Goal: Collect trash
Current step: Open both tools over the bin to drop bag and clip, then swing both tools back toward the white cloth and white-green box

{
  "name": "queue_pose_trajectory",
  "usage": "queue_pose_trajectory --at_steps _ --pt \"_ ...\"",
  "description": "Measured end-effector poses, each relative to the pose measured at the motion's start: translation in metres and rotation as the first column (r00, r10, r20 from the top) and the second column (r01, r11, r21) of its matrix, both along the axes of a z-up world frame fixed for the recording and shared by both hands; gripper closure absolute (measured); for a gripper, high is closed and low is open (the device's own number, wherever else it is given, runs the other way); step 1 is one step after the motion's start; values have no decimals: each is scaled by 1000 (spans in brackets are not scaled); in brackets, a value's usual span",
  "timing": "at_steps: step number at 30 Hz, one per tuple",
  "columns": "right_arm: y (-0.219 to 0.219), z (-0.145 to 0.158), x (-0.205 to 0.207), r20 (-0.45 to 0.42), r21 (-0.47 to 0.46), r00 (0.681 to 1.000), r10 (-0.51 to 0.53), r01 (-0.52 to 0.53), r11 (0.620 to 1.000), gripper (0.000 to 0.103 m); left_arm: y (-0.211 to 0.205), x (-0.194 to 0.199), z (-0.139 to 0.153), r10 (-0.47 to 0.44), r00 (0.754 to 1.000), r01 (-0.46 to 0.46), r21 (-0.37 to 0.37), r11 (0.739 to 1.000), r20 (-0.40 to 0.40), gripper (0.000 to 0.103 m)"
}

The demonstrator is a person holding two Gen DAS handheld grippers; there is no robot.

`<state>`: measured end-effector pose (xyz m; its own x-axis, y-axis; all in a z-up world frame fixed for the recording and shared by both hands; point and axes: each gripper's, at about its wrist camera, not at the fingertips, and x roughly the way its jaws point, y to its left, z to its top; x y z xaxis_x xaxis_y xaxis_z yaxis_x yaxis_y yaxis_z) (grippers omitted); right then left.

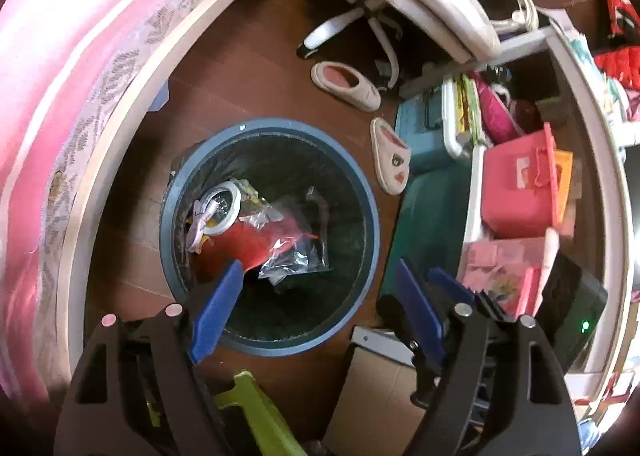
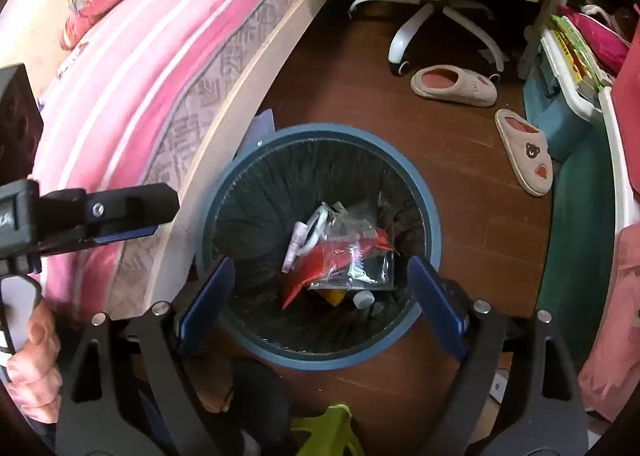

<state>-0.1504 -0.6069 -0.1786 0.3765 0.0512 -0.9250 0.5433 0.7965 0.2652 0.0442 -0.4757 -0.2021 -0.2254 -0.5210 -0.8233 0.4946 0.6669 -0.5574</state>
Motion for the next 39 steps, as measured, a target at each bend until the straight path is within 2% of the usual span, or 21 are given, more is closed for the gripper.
queue_pose_trajectory --at_steps 3,7,10,12,16,19,22,25,26,29,33,36,38,39 --pt "4 19 1 48 2 999 -2 2 1000 15 11 7 13 52 999 -52 -34 998 -14 24" --pt "25 65 10 168 -24 985 43 -40 999 14 34 10 44 131 991 -130 -105 986 6 22" --pt "48 104 25 254 -58 962 100 -88 994 13 64 15 78 211 977 -200 -205 958 31 18" --pt "70 133 39 317 -85 936 150 -130 988 11 94 22 103 274 961 -250 -280 927 48 17" --pt "111 173 68 392 -113 891 230 -201 973 10 153 39 137 369 926 -320 -347 881 81 15" --pt "148 197 97 444 -105 849 286 -268 958 9 217 60 163 456 880 -380 -385 841 129 14" --pt "192 213 131 473 -115 808 352 -340 934 9 272 79 181 530 826 -435 -384 815 191 14" --pt "237 219 165 485 -134 770 414 -403 906 9 332 101 192 613 747 -510 -370 776 257 14" --pt "249 220 176 487 -136 760 429 -419 898 9 356 112 194 646 706 -546 -359 757 290 14" --pt "296 218 218 482 -161 723 495 -483 861 8 408 142 185 701 650 -609 -350 712 294 14" --pt "341 214 268 477 -182 685 550 -536 825 8 471 187 161 794 549 -716 -343 608 262 14" --pt "373 211 314 471 -215 651 595 -570 793 8 500 224 145 836 497 -775 -314 548 234 14" --pt "386 207 338 465 -229 640 612 -581 781 8 517 243 139 854 476 -793 -316 520 211 15" --pt "395 205 359 456 -238 634 625 -590 772 8 524 251 139 856 468 -797 -313 516 220 14"
